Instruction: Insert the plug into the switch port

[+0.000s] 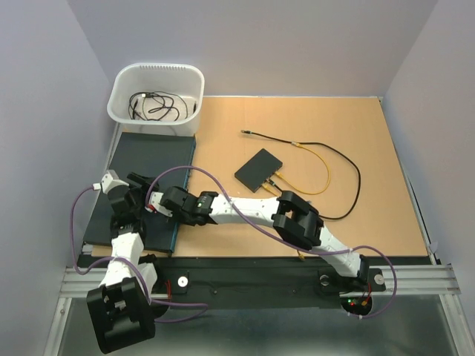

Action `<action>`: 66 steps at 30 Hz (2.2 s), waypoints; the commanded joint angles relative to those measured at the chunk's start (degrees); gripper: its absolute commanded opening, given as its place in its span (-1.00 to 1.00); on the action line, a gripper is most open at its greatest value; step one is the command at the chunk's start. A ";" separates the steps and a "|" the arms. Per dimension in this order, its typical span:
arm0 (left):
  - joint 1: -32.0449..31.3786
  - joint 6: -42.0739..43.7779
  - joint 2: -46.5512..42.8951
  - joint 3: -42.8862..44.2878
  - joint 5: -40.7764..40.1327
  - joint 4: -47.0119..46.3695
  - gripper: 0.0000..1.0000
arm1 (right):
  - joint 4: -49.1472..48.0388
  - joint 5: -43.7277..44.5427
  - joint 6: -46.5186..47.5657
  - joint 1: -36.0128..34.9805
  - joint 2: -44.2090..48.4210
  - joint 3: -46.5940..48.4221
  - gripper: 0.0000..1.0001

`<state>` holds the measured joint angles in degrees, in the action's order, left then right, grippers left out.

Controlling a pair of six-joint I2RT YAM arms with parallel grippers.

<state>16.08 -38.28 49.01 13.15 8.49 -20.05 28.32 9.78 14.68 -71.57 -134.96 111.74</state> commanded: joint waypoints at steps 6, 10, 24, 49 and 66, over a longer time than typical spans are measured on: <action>-0.43 1.19 0.20 -0.40 2.41 -2.71 0.60 | -10.03 -14.08 4.92 -2.52 3.47 2.60 -0.99; -0.52 1.46 0.38 -0.40 2.67 -2.71 0.60 | -10.47 -17.95 3.70 -0.33 2.68 4.79 -0.99; -0.43 1.63 0.47 -0.40 3.29 -3.15 0.60 | -12.93 -22.35 3.16 5.12 -0.48 5.85 -0.99; -0.43 1.63 0.56 -0.40 3.02 -3.15 0.60 | -40.80 -7.32 -4.13 6.09 12.25 -21.47 0.14; -0.43 0.31 -4.53 1.44 3.90 -0.52 0.55 | -39.65 15.34 -5.36 5.56 41.94 -46.60 0.65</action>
<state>15.77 -37.91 47.53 13.15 10.96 -20.08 -8.23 15.73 11.33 -66.02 -99.98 67.90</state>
